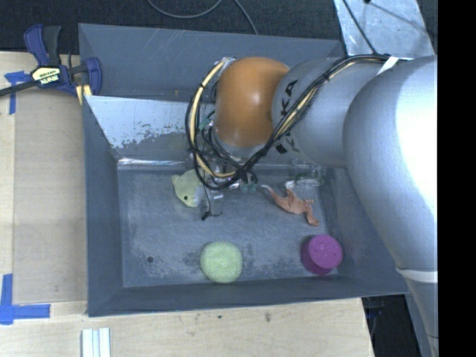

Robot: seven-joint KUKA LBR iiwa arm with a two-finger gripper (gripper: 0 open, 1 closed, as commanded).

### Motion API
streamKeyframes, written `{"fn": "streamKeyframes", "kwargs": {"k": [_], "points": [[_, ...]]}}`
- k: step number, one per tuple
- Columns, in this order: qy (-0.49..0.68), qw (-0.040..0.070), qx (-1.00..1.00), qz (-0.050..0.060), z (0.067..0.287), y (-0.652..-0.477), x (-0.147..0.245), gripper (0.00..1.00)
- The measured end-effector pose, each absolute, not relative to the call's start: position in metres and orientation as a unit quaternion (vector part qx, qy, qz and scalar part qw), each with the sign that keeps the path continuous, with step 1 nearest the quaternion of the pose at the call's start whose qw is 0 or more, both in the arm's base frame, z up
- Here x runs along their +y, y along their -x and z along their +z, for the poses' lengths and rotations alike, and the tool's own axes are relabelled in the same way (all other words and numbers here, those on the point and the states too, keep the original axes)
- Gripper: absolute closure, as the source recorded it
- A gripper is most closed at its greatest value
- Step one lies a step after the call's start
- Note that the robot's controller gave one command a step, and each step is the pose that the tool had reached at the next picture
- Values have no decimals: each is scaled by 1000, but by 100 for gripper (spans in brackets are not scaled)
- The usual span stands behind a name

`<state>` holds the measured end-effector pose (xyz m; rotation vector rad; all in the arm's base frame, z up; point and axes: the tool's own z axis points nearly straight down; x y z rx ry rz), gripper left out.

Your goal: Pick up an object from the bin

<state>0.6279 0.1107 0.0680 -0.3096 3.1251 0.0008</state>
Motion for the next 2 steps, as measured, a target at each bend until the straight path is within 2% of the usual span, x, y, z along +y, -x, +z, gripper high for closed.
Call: {"fn": "streamKeyframes", "kwargs": {"k": [1,2], "points": [[58,0,998,0,70,-628,102,100],[58,0,998,0,70,-628,102,100]]}}
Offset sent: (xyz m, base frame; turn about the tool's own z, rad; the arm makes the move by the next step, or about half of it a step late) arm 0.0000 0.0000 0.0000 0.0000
